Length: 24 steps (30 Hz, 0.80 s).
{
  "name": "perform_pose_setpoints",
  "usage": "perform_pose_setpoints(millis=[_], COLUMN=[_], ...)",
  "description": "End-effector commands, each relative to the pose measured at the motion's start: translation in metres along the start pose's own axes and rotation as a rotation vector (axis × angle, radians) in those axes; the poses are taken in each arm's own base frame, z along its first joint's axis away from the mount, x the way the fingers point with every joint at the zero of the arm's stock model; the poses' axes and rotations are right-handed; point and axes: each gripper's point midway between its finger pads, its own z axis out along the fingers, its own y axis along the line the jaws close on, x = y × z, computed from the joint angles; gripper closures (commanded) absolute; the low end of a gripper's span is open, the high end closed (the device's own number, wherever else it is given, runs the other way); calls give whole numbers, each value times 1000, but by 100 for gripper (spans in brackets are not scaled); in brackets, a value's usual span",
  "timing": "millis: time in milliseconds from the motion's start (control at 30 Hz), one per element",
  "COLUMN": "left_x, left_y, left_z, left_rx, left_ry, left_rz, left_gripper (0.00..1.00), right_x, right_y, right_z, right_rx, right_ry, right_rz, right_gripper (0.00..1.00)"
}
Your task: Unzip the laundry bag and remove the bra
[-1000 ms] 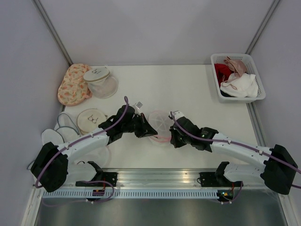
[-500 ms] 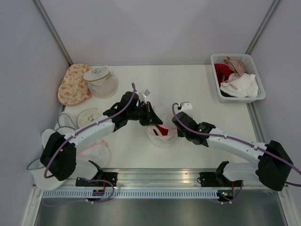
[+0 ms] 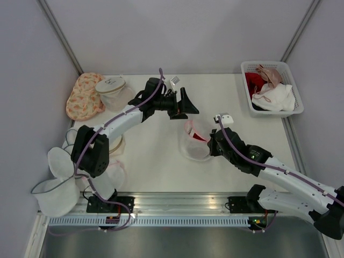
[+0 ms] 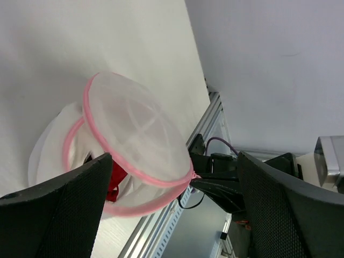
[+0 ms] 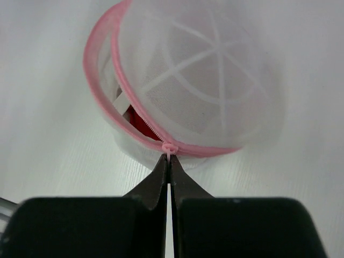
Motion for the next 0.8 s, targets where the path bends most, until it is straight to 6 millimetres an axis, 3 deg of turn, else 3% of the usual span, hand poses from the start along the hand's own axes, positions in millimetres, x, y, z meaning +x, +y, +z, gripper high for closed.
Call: perform_pose_setpoints(millis=[0, 167, 333, 600, 700, 767], left_x=[13, 63, 117, 123, 120, 116], left_y=[-4, 2, 1, 4, 5, 5], left_z=[-24, -51, -48, -22, -12, -7], left_rx=[-42, -88, -83, -81, -94, -98], left_ry=[-46, -58, -19, -27, -39, -54], left_rz=[16, -91, -171, -169, -156, -144], left_gripper=[0, 0, 0, 1, 5, 13], right_x=[13, 21, 27, 33, 34, 35], right_y=[14, 38, 53, 58, 60, 62], right_z=[-1, 8, 11, 7, 3, 1], right_rx=[-84, -197, -268, -317, -342, -360], right_ry=[62, 95, 116, 134, 135, 144], right_rz=[-25, -10, -1, -11, -14, -23], right_gripper=[100, 100, 100, 100, 100, 99])
